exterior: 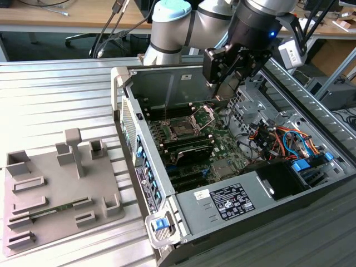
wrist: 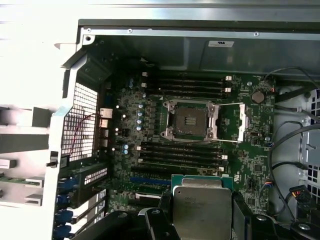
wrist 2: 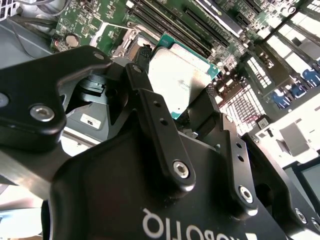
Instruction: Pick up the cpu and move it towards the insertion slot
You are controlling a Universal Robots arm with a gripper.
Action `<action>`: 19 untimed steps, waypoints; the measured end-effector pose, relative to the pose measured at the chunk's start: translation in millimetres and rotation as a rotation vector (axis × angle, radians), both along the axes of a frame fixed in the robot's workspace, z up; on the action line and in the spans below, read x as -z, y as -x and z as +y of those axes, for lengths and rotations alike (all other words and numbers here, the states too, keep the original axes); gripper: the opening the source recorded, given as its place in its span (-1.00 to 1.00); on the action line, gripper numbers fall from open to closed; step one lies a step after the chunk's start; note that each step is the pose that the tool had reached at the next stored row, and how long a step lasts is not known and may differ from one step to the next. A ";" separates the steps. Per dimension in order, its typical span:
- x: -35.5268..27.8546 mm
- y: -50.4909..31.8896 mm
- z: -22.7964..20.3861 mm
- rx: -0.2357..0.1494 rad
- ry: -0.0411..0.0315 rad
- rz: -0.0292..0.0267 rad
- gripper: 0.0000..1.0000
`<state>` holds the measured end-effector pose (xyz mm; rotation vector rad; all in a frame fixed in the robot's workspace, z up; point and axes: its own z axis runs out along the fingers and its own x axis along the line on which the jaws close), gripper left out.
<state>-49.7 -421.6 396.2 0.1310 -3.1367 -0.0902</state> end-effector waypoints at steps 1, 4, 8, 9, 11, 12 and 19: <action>0.1 -0.2 0.0 0.000 0.0000 0.0000 0.09; 0.1 -0.8 0.0 0.000 0.0000 0.0000 0.09; 0.3 -1.5 0.0 0.000 0.0000 0.0000 0.09; 0.3 -1.8 0.0 0.000 0.0000 0.0000 0.09; 0.4 -2.3 0.0 0.000 0.0000 0.0000 0.09; 0.5 -2.5 0.0 0.000 0.0000 0.0000 0.09; 0.8 -3.7 0.0 0.000 0.0000 0.0000 0.09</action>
